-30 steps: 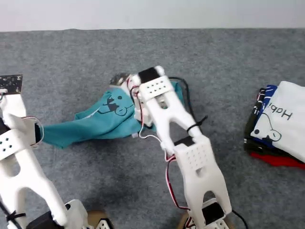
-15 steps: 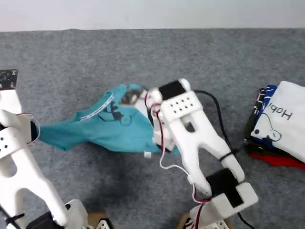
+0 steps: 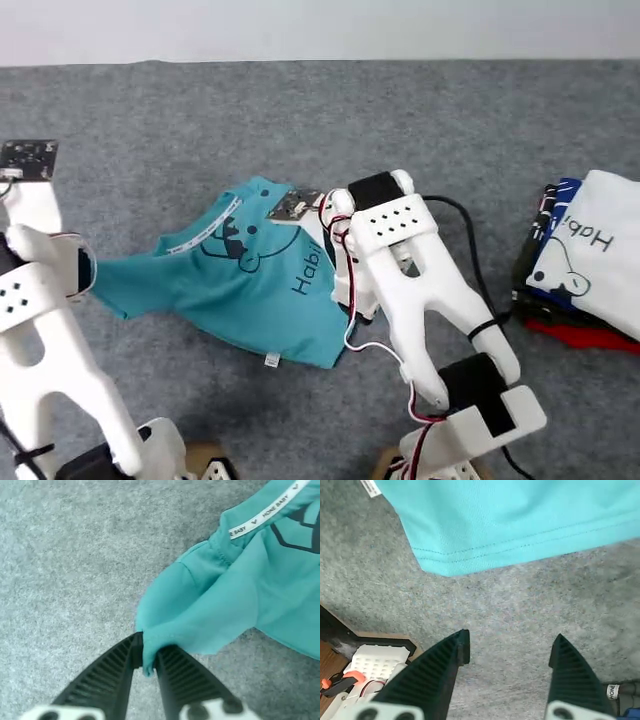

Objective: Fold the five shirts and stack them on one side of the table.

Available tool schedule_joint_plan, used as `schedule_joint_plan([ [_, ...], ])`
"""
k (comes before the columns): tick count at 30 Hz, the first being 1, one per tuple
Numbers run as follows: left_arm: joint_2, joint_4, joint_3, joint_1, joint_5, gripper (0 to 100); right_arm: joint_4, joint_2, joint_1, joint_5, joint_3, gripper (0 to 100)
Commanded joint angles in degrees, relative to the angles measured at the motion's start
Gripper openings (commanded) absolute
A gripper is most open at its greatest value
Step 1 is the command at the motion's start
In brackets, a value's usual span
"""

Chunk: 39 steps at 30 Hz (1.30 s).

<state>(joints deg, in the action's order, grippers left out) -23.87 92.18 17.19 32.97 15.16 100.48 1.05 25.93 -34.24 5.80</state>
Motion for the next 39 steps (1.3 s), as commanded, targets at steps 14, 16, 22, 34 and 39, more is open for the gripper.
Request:
schedule_joint_plan([
  [14,-1.9,-7.4,6.5,6.8,-0.1,1,-7.3,3.1,22.6,6.7,5.5,26.3],
  [16,-1.9,-7.8,7.3,7.4,0.0,1,-9.2,6.3,22.9,6.7,5.3,26.3],
  [22,-1.9,-8.0,8.7,7.4,1.5,1,-13.2,13.9,25.0,6.8,5.3,26.3],
  [34,-1.9,-7.7,8.7,7.5,1.4,1,-16.5,26.2,25.3,8.7,5.3,26.2],
  [39,-1.9,-7.6,8.7,7.5,1.4,1,-16.0,29.1,25.3,8.7,5.2,12.2],
])
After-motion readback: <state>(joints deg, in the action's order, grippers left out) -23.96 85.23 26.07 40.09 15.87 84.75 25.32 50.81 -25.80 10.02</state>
